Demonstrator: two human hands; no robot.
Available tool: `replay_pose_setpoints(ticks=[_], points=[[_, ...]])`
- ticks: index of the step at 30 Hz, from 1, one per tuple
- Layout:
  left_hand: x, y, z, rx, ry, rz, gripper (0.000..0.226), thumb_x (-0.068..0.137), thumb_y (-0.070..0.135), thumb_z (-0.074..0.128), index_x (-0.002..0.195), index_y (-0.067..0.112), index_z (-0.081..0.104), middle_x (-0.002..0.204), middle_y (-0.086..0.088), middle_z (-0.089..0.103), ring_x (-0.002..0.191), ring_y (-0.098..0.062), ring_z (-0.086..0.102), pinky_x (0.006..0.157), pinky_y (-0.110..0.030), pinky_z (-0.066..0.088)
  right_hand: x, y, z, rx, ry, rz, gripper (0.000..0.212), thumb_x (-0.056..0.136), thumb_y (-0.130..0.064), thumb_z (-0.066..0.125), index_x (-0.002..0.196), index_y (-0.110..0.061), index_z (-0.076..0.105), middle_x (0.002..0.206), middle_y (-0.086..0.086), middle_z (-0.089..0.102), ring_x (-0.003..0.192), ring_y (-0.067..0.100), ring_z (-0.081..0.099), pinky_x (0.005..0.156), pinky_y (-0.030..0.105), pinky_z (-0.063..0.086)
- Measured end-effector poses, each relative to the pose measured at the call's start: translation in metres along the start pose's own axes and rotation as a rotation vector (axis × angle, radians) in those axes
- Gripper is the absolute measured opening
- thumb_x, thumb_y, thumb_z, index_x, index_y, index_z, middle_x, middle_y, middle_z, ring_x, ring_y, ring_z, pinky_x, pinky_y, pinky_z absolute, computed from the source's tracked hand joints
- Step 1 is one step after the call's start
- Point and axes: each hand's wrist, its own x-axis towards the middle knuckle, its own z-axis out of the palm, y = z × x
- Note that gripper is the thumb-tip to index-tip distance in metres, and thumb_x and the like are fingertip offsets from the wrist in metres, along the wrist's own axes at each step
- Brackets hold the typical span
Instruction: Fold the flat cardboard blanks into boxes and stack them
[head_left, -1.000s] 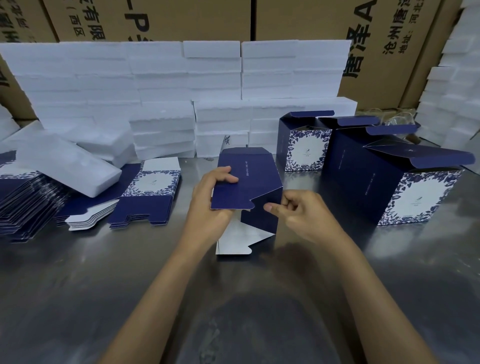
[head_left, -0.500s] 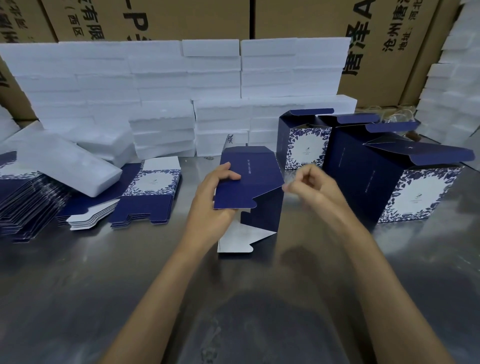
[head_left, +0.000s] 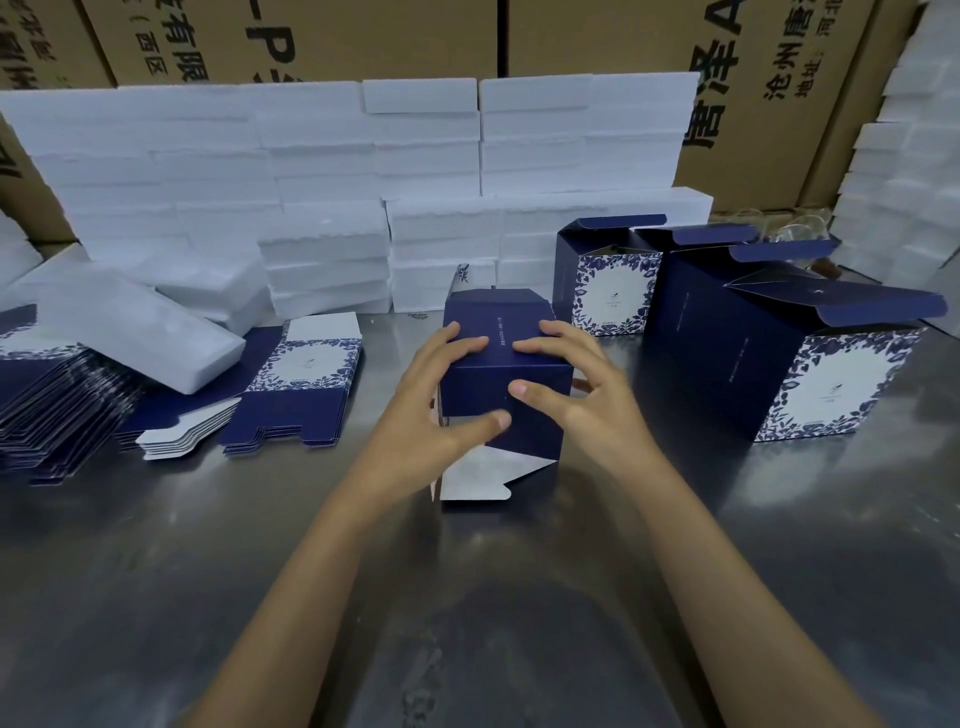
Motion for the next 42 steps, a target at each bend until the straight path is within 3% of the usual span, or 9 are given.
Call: replay_pose_setpoints(ticks=[4,10,13,18,25,30,34,37,42], points=[[0.000,0.003,0.011,-0.149,0.171,0.020,0.031,0.090,0.010,0.070,0.118,0.024,0.068,0.144,0.014,0.044,0.116,0.026,0.040,0.076,0.002,0.039,0.000,0.000,0.003,0.118,0.013,0.033,0.028,0.083,-0.002,0.080,0.104,-0.020,0.076,0.141,-0.006,0.051,0.137,0.011,0.046,0.115,0.045,0.039],[0.001,0.001,0.021,-0.216,0.298,0.020,0.019,0.088,0.006,0.071,0.102,0.019,0.075,0.135,0.009,0.053,0.117,0.017,0.046,0.097,-0.015,0.042,-0.002,0.002,0.016,0.153,0.085,0.019,0.016,0.082,-0.010,0.082,0.093,-0.022,0.079,0.137,-0.009,0.052,0.122,-0.012,0.046,0.093,0.000,0.035],[0.002,0.000,0.019,-0.223,0.296,0.019,0.018,0.088,0.007,0.073,0.100,0.020,0.076,0.135,0.010,0.054,0.119,0.015,0.047,0.089,0.000,0.036,-0.002,0.001,0.017,0.155,0.093,0.000,0.016,0.083,-0.009,0.081,0.090,-0.023,0.078,0.134,-0.006,0.055,0.117,-0.013,0.050,0.102,0.011,0.039],[0.003,-0.005,0.007,-0.385,0.231,-0.048,0.019,0.084,0.011,0.077,0.096,0.025,0.079,0.132,0.015,0.061,0.117,0.014,0.053,0.079,-0.002,0.044,-0.001,0.000,0.002,0.203,-0.007,0.044,0.018,0.087,-0.009,0.078,0.101,-0.020,0.080,0.137,-0.010,0.055,0.129,-0.001,0.049,0.109,0.025,0.042],[0.005,-0.008,-0.003,-0.356,0.162,-0.028,0.021,0.086,0.012,0.075,0.101,0.026,0.079,0.134,0.016,0.061,0.121,0.012,0.052,0.081,-0.002,0.045,0.000,-0.001,-0.004,0.175,-0.050,0.034,0.019,0.090,-0.007,0.074,0.107,-0.017,0.079,0.141,-0.008,0.054,0.128,-0.005,0.048,0.089,0.001,0.040],[0.005,-0.008,-0.002,-0.321,0.191,-0.023,0.024,0.088,0.009,0.073,0.099,0.030,0.078,0.133,0.014,0.062,0.123,0.008,0.054,0.093,-0.013,0.048,0.001,0.000,-0.003,0.141,-0.040,0.018,0.022,0.092,-0.009,0.072,0.111,-0.017,0.078,0.145,-0.014,0.053,0.135,-0.004,0.046,0.102,0.003,0.037],[0.003,-0.010,0.000,-0.295,0.352,-0.025,0.034,0.093,0.008,0.066,0.121,0.028,0.069,0.130,0.011,0.064,0.120,0.005,0.057,0.104,-0.021,0.047,0.008,0.009,-0.010,0.523,0.119,0.192,0.035,0.100,-0.019,0.064,0.133,-0.029,0.066,0.134,-0.018,0.063,0.125,0.006,0.061,0.103,0.027,0.053],[0.002,-0.012,0.000,-0.388,0.407,-0.069,0.044,0.099,0.009,0.059,0.137,0.029,0.051,0.131,0.006,0.061,0.106,0.010,0.062,0.084,-0.015,0.052,0.015,0.025,-0.017,0.445,0.218,0.341,0.040,0.103,-0.030,0.056,0.143,-0.033,0.056,0.137,-0.011,0.063,0.123,0.009,0.061,0.108,0.037,0.047],[0.003,-0.016,0.013,-0.500,0.301,-0.306,0.044,0.100,0.007,0.054,0.136,0.030,0.046,0.126,0.005,0.063,0.089,-0.004,0.069,0.062,-0.018,0.053,0.011,0.024,-0.002,0.497,0.032,0.385,0.037,0.102,-0.032,0.057,0.138,-0.026,0.060,0.133,-0.004,0.068,0.127,0.018,0.061,0.112,0.042,0.044]])
